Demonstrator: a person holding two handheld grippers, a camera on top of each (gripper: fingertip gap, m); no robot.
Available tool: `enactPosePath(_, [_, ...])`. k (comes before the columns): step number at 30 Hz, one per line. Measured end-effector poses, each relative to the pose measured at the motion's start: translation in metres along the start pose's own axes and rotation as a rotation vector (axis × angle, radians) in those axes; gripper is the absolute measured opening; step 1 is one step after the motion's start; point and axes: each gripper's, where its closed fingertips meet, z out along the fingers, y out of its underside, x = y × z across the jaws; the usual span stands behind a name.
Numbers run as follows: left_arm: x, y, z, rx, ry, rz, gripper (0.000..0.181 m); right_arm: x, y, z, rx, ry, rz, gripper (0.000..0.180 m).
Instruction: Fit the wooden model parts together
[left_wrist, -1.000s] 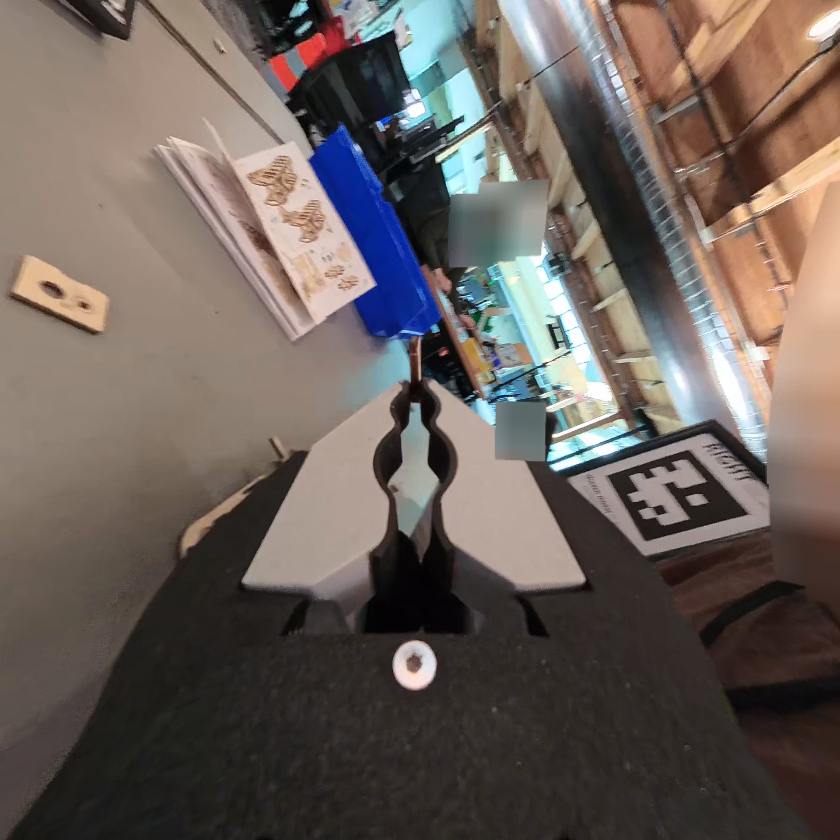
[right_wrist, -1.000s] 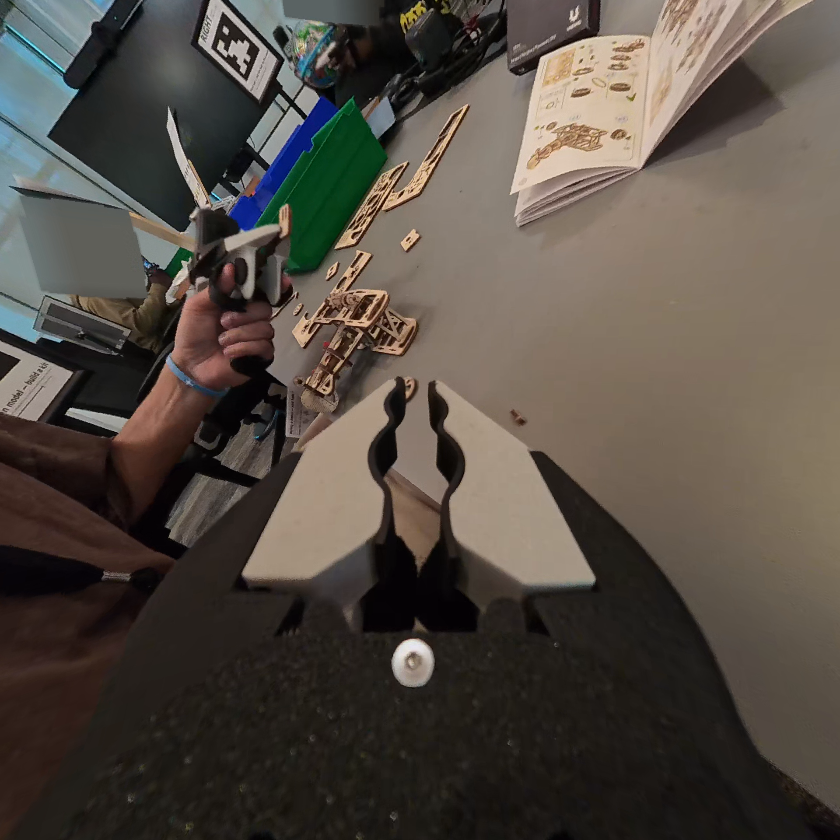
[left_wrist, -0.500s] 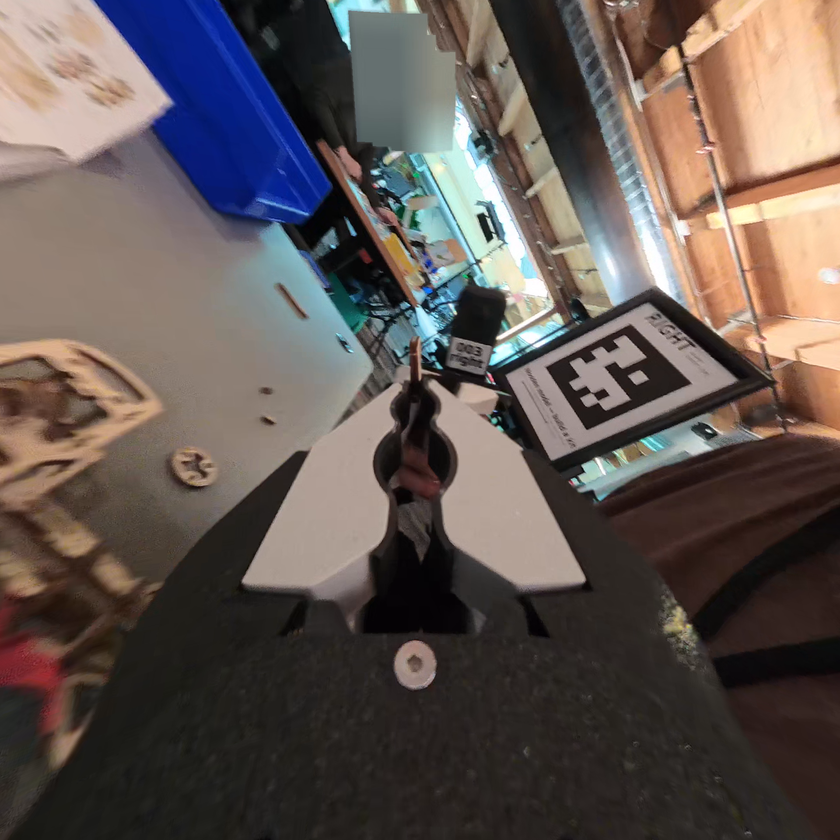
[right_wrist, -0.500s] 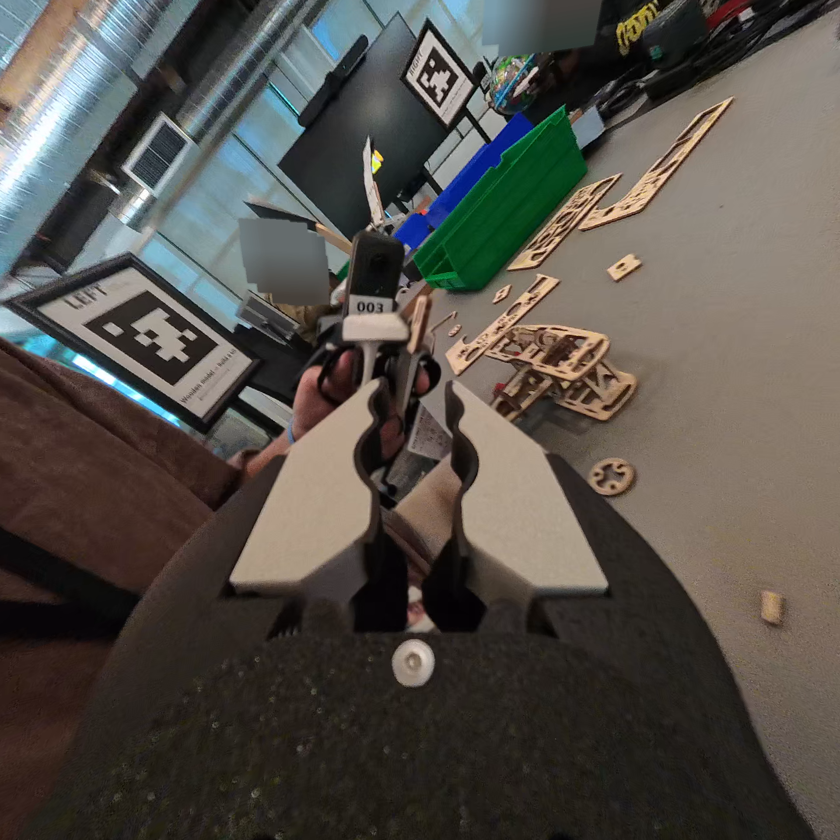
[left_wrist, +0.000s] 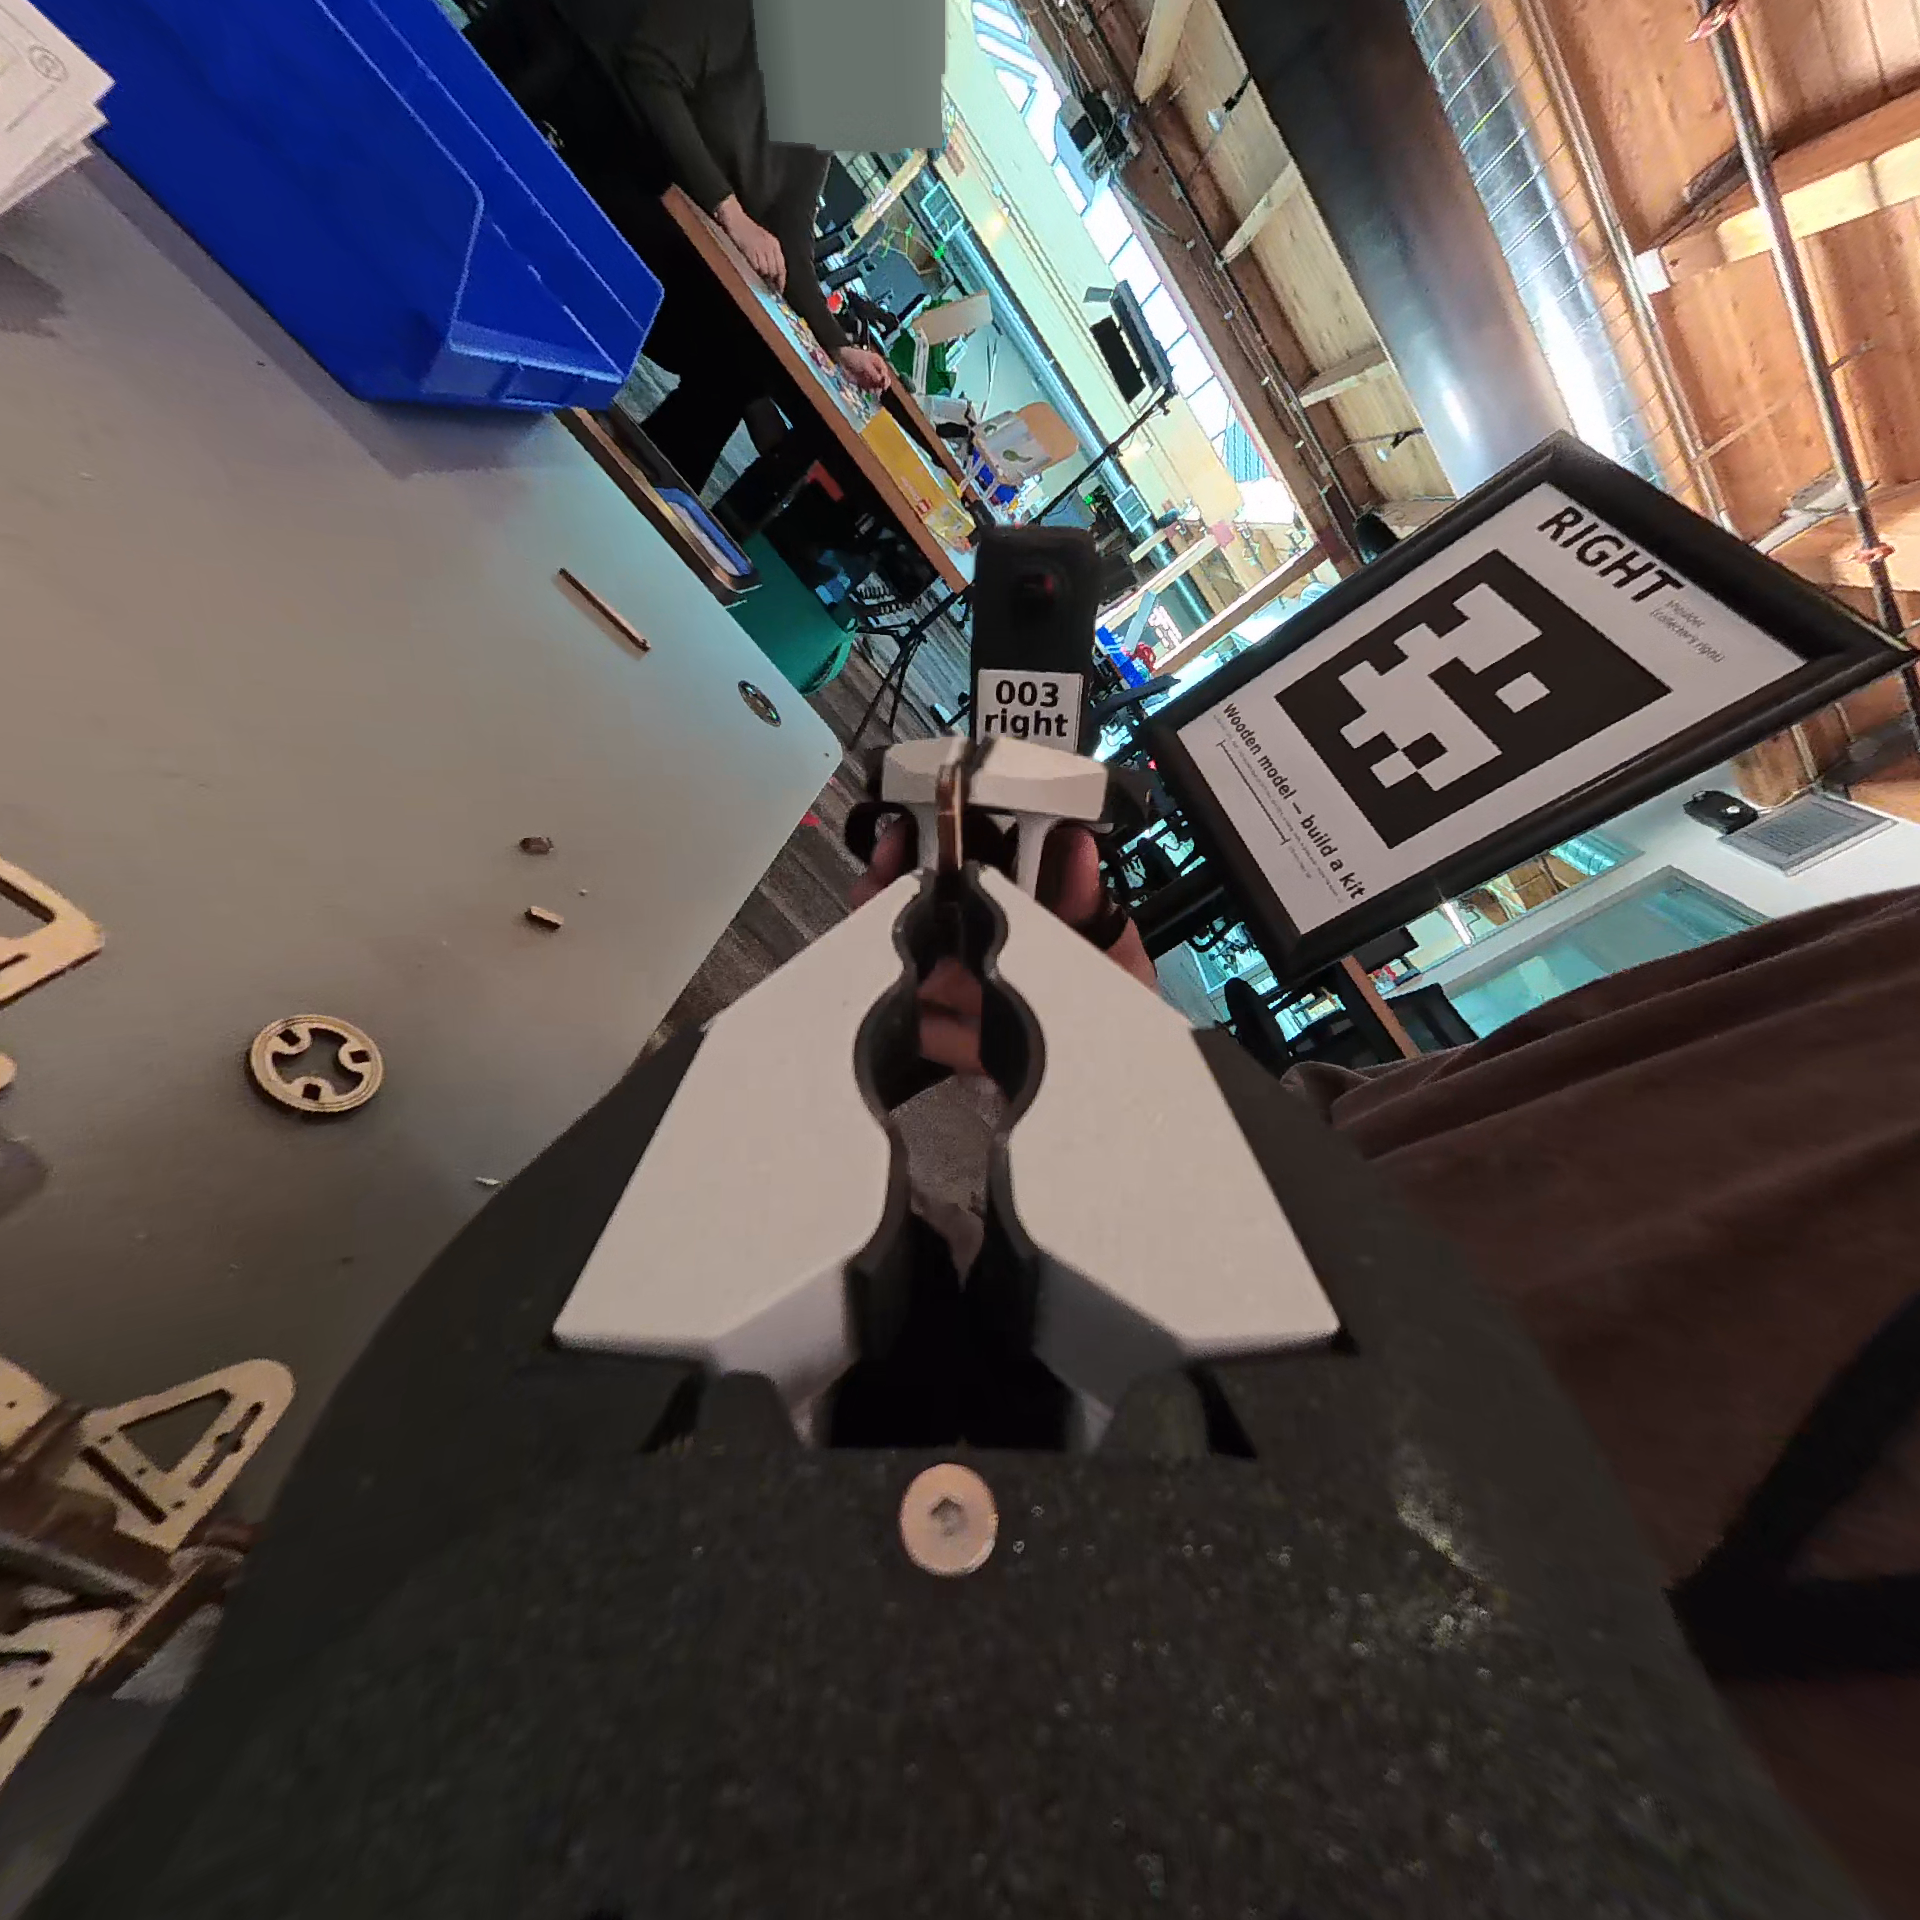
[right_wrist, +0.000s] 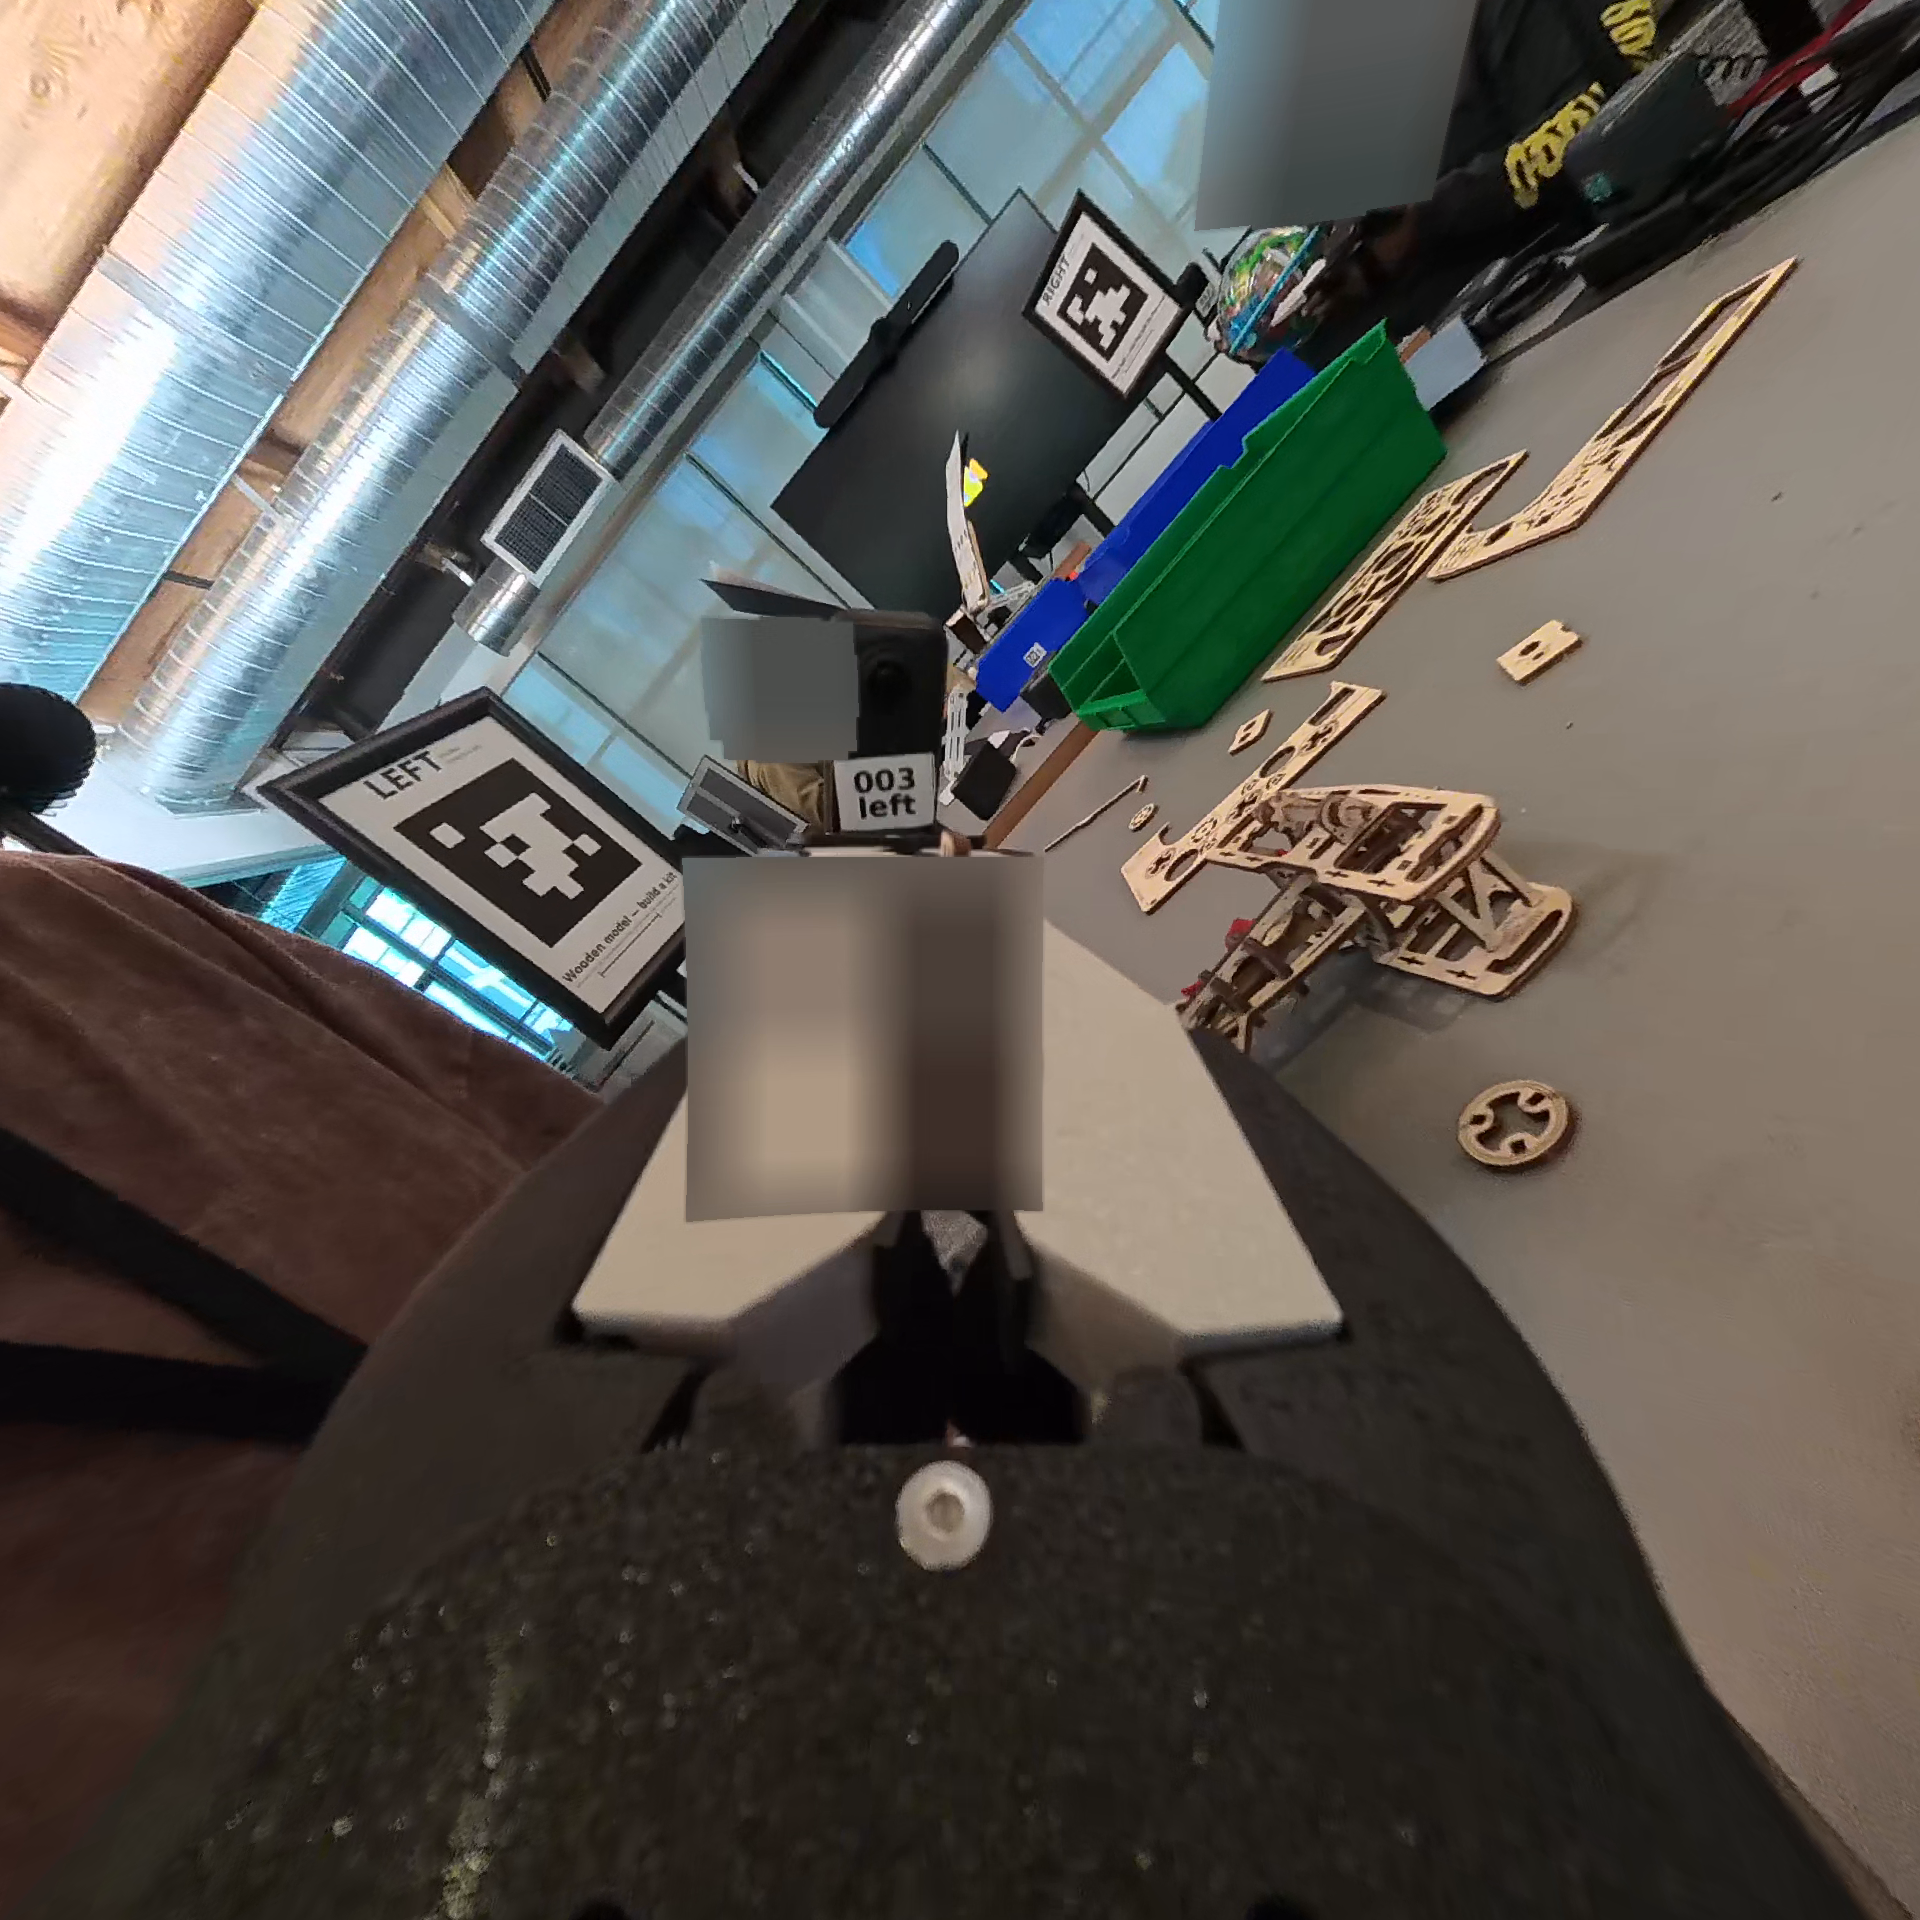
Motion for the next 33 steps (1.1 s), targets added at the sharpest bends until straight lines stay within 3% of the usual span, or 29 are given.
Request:
enactPosePath(7, [0.000, 0.005, 0.004, -0.019, -0.015, 0.014, 0.001, -0.002, 0.009, -0.001, -0.047, 0.010, -0.028, 0.000])
enactPosePath(10, [0.002, 0.004, 0.003, -0.013, 0.000, 0.005, 0.000, -0.002, 0.007, 0.001, -0.038, -0.001, -0.030, 0.015])
enactPosePath(13, [0.002, 0.005, 0.002, -0.019, -0.002, 0.011, 0.001, -0.003, 0.007, 0.003, -0.033, 0.002, -0.056, 0.019])
enactPosePath(17, [0.003, 0.007, 0.004, -0.029, 0.006, 0.011, 0.000, -0.002, 0.012, 0.005, -0.055, 0.027, -0.087, 0.002])
enactPosePath(27, [-0.007, 0.006, 0.003, -0.032, -0.057, 0.053, 0.009, 0.010, 0.006, -0.004, -0.040, 0.079, -0.080, 0.001])
enactPosePath(33, [-0.025, 0.002, -0.008, -0.073, -0.225, 0.274, 0.023, 0.028, -0.013, -0.026, 0.066, 0.080, 0.104, 0.001])
